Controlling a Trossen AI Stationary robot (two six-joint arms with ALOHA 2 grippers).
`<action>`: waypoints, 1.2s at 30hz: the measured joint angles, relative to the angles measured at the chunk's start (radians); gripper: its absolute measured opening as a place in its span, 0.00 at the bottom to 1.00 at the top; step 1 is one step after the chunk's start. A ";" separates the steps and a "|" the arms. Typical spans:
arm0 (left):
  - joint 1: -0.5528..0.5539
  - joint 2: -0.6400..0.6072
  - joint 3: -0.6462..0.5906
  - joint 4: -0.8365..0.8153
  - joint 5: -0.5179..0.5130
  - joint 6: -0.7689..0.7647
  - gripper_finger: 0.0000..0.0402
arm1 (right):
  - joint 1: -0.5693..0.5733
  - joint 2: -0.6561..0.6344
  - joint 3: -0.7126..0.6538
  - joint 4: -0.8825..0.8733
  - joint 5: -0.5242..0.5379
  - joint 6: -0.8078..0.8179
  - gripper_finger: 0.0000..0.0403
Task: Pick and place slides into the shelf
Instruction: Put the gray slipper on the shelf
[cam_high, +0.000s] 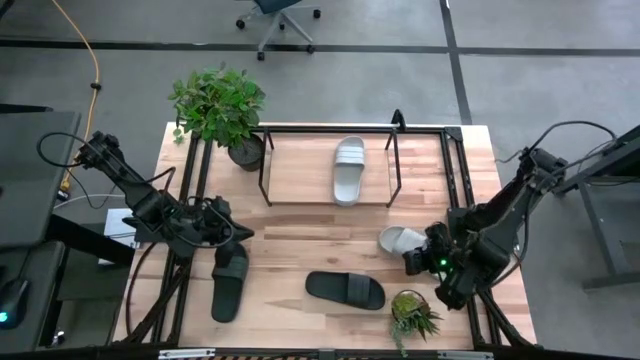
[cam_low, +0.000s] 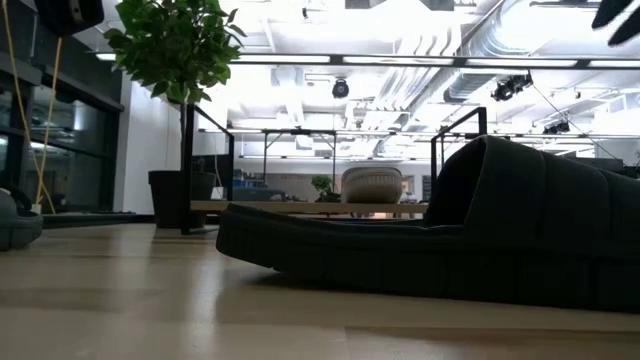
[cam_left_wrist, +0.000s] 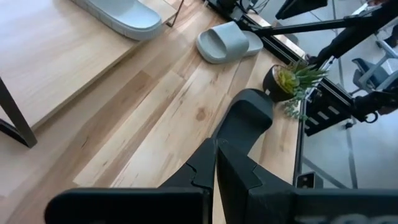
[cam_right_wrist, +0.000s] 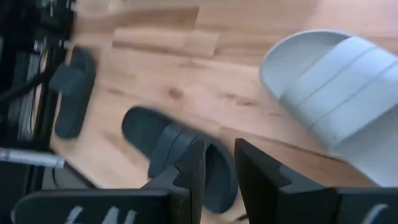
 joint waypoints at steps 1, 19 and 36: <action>0.000 0.000 0.000 0.000 -0.003 0.003 0.01 | 0.005 0.007 -0.007 -0.007 0.018 0.026 0.19; 0.000 -0.001 0.000 0.000 0.035 0.062 0.01 | -0.023 0.058 -0.021 -0.187 -0.237 0.039 0.19; 0.000 -0.001 0.000 0.000 0.044 0.055 0.01 | 0.008 0.058 -0.137 -0.126 -0.298 0.077 0.19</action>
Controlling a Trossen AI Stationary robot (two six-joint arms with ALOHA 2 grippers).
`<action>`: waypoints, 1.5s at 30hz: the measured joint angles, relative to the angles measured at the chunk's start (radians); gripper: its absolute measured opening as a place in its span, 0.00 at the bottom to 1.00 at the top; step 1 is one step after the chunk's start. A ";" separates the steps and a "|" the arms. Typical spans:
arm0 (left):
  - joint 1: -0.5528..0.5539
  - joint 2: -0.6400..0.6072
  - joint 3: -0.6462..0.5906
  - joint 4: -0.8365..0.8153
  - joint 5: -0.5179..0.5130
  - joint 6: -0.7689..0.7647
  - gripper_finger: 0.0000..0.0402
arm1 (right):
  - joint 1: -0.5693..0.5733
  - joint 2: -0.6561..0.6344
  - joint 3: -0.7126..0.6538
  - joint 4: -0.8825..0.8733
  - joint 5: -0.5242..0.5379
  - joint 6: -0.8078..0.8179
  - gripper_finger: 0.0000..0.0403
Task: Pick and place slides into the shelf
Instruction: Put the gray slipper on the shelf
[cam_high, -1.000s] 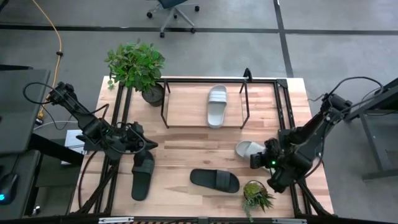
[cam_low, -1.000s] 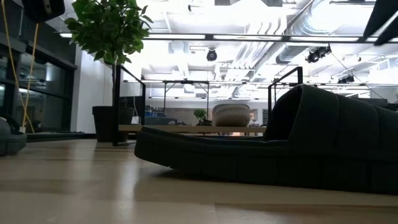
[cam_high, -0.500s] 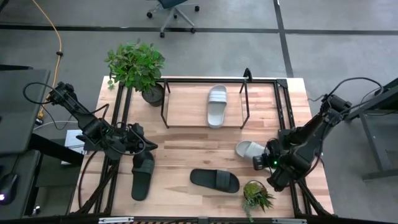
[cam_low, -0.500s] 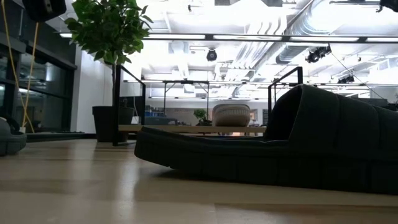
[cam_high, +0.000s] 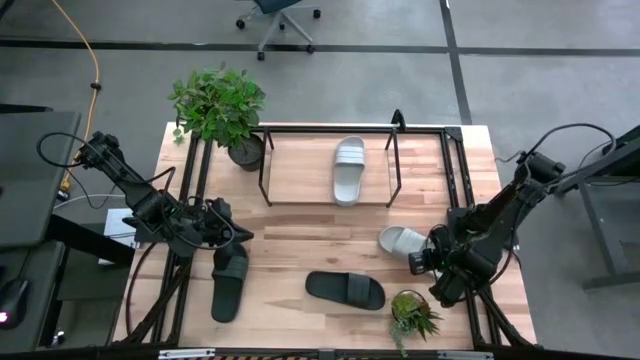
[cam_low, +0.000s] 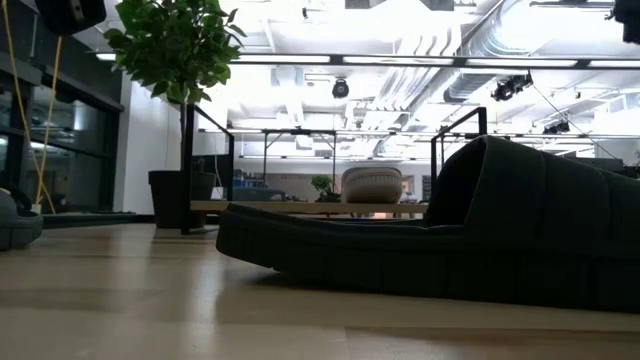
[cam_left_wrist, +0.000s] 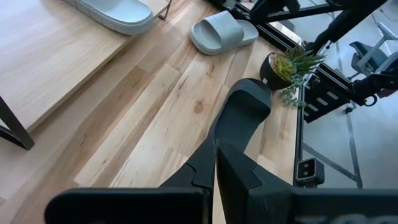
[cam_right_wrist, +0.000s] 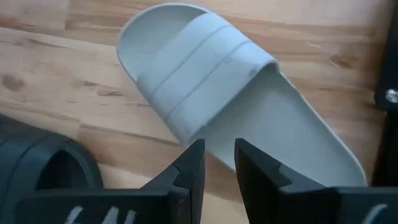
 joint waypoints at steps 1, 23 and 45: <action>0.000 0.000 0.000 0.000 0.002 0.000 0.01 | 0.000 0.000 -0.012 0.018 0.013 -0.002 0.19; 0.000 0.000 0.000 0.000 0.006 -0.077 0.01 | 0.027 0.000 -0.131 0.219 0.125 -0.013 0.19; 0.000 0.000 0.000 0.000 0.006 -0.076 0.01 | 0.019 0.161 -0.131 0.355 0.139 -0.019 0.19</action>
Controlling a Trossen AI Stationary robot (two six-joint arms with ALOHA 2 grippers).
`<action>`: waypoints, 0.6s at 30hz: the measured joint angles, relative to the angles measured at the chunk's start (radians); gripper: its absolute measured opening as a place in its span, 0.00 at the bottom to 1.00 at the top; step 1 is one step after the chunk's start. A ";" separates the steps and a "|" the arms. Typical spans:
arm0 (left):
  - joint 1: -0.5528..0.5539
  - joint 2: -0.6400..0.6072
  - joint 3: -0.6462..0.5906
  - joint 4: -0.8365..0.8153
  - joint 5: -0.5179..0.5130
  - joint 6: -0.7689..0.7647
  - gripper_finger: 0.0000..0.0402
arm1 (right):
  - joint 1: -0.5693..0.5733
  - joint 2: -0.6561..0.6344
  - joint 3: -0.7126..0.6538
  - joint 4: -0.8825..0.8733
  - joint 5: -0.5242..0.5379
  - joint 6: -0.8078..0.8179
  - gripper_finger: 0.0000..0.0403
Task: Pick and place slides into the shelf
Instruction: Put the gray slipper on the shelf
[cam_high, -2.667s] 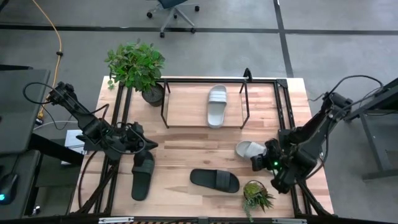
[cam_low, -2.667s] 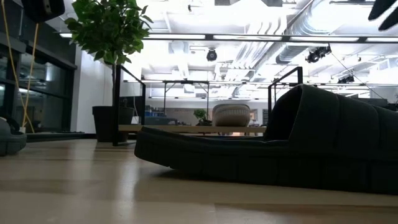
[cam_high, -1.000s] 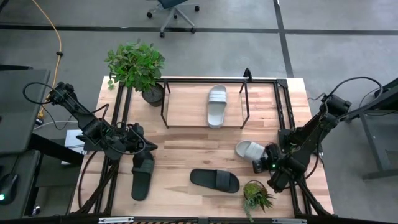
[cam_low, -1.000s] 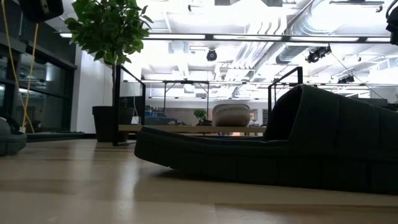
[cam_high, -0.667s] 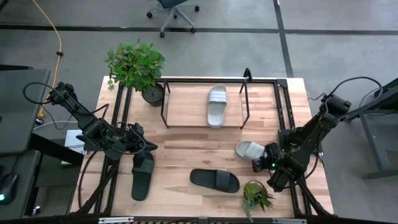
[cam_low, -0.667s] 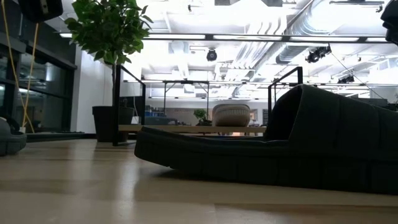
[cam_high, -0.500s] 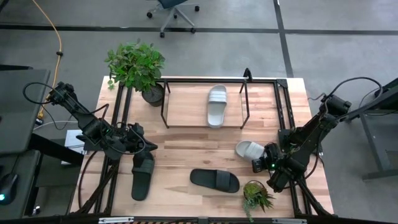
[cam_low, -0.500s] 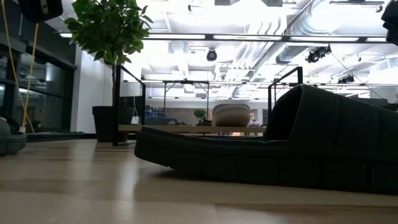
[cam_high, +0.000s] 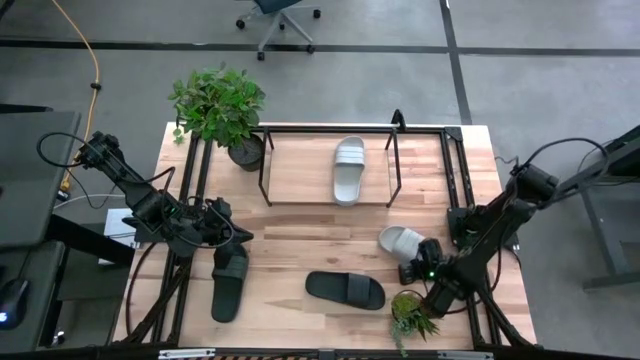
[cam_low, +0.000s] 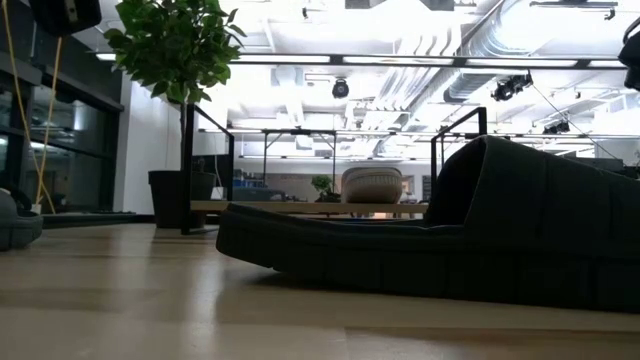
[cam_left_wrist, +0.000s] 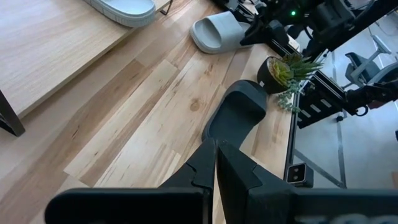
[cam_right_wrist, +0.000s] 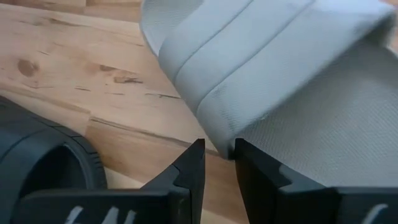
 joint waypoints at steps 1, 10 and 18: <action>0.000 0.000 0.000 0.000 0.000 0.000 0.01 | -0.003 0.009 0.000 0.009 0.000 -0.001 0.19; 0.000 0.000 0.000 0.000 0.003 0.000 0.01 | -0.040 0.043 0.000 0.040 0.028 -0.019 0.19; 0.000 0.000 0.000 0.000 0.024 0.000 0.01 | -0.046 0.043 0.000 0.035 0.039 -0.028 0.04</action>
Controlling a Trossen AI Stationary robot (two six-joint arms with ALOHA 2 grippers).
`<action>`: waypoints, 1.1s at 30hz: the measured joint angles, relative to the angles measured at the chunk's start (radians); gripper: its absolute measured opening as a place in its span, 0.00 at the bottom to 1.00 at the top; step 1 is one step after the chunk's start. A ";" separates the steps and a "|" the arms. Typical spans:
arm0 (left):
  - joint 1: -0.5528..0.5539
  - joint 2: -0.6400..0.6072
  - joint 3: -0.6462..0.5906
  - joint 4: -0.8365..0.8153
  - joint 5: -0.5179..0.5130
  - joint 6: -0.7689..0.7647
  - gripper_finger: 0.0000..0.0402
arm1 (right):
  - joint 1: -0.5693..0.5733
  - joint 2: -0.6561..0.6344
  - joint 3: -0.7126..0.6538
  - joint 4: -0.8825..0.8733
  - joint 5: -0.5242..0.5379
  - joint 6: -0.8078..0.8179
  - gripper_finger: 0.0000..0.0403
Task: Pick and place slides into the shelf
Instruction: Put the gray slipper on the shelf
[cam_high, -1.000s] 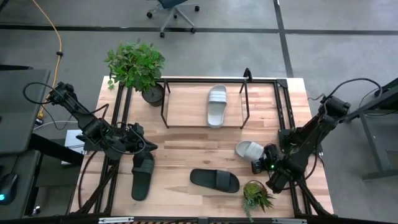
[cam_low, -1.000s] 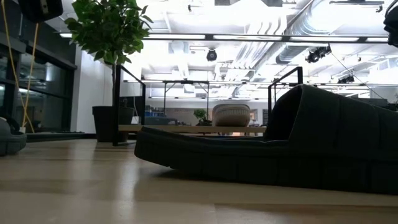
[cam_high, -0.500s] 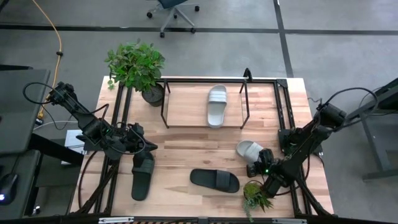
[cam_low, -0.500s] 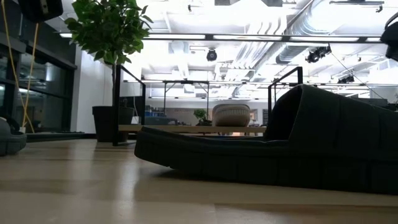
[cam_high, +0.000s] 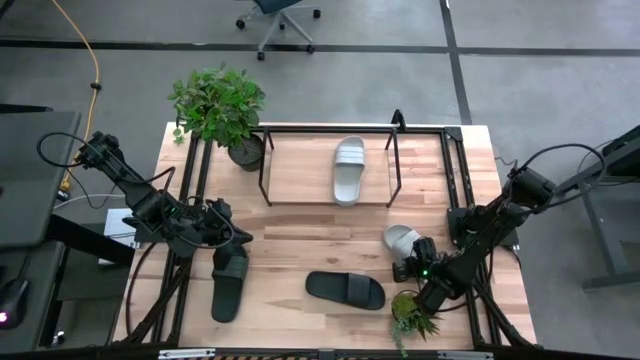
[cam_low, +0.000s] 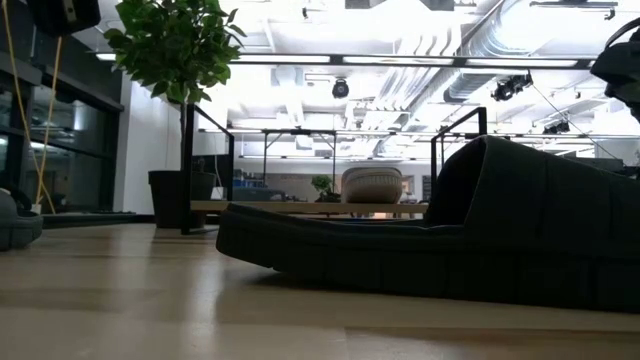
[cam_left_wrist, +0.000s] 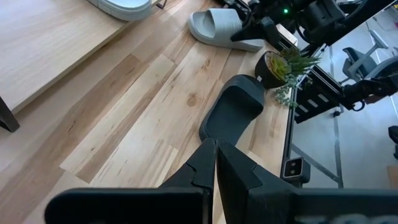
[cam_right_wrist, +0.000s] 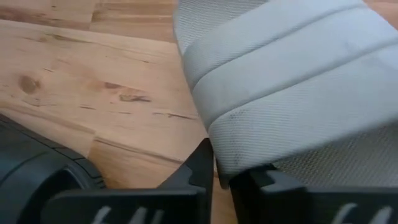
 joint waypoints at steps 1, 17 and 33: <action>0.000 0.000 0.000 0.000 0.000 0.000 0.01 | 0.000 0.000 0.000 0.001 0.001 -0.001 0.02; 0.000 0.000 0.000 0.000 0.000 0.001 0.01 | 0.001 -0.001 0.130 -0.139 0.007 -0.125 0.00; 0.000 0.000 0.000 -0.002 -0.007 0.011 0.01 | -0.018 -0.001 0.351 -0.387 0.074 -0.253 0.00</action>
